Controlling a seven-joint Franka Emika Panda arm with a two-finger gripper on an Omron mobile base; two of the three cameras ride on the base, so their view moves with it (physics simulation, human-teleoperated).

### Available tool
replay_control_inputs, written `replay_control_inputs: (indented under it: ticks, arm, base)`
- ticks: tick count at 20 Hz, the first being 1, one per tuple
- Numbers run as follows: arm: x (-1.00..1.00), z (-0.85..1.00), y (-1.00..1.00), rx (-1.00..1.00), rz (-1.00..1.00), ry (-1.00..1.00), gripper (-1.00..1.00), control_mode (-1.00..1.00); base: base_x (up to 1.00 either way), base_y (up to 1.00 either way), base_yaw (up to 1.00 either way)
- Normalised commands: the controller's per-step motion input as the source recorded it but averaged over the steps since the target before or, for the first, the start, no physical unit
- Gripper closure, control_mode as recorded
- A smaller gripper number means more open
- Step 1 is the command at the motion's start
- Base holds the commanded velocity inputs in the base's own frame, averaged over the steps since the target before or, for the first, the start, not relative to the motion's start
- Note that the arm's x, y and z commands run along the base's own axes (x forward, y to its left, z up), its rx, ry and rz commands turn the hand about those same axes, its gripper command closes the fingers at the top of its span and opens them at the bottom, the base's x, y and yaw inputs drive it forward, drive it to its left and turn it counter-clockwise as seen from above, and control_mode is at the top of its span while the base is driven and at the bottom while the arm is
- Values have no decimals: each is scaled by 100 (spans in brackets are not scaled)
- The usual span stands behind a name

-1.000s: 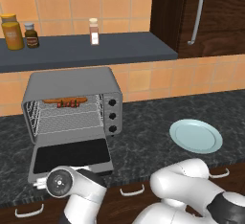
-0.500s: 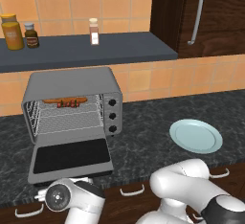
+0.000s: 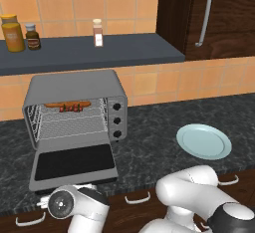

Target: Pick up the kebab skewer and baguette bread, and place them inside the toaster oven. Close the toaster oven door and start by setting the timer.

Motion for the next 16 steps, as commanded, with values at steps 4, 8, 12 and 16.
replay_control_inputs:
  ticks: [4,8,12,16]
  arm:
    - [15,-6,0,0,0,0,-100,-100]
    - [6,-24,0,0,0,0,-100,-100]
    - [8,-26,0,0,0,0,-100,-100]
    - [19,-2,0,0,0,0,-100,-100]
  base:
    - [0,0,0]
    - [0,0,0]
    - [0,0,0]
    - [0,0,0]
